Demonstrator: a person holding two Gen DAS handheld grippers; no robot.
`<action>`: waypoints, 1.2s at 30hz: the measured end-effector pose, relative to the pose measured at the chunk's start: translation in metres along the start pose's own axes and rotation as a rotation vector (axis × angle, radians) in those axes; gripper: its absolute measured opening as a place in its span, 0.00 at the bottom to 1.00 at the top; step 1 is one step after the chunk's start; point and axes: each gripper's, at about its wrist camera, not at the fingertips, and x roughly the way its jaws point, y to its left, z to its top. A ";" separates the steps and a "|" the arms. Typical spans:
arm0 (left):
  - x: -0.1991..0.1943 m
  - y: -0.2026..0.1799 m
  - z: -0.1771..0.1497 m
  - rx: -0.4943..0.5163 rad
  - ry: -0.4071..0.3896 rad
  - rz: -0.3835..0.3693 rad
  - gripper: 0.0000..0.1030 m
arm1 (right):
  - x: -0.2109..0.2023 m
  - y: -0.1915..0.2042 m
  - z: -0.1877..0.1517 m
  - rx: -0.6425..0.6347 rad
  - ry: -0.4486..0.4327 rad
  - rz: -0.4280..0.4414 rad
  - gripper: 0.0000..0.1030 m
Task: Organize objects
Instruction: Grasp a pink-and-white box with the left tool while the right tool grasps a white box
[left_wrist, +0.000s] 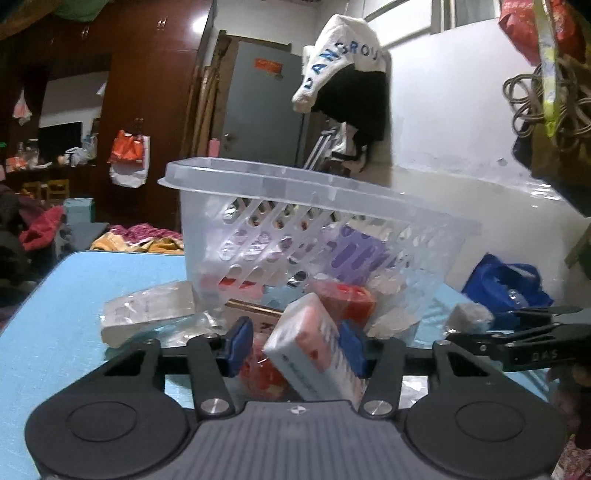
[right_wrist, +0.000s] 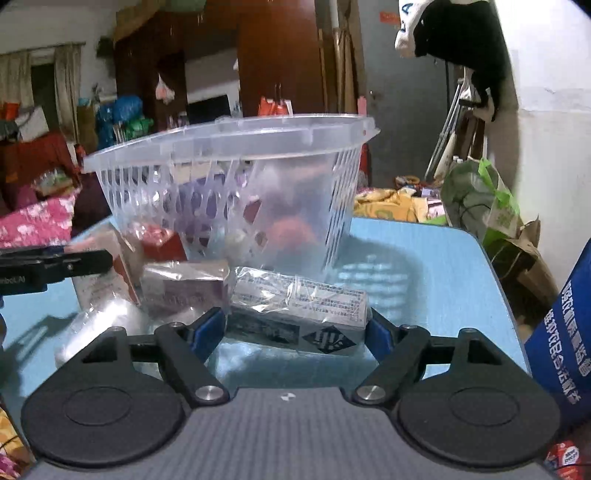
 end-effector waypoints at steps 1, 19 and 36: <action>-0.002 0.000 -0.001 0.007 -0.011 -0.017 0.44 | -0.001 -0.001 0.000 0.006 -0.004 0.022 0.79; -0.027 -0.028 -0.032 0.116 0.019 -0.083 0.63 | -0.002 -0.006 0.000 0.048 -0.067 0.036 0.79; -0.047 0.001 -0.045 -0.130 -0.018 -0.263 0.36 | -0.003 -0.008 -0.002 0.069 -0.072 0.050 0.79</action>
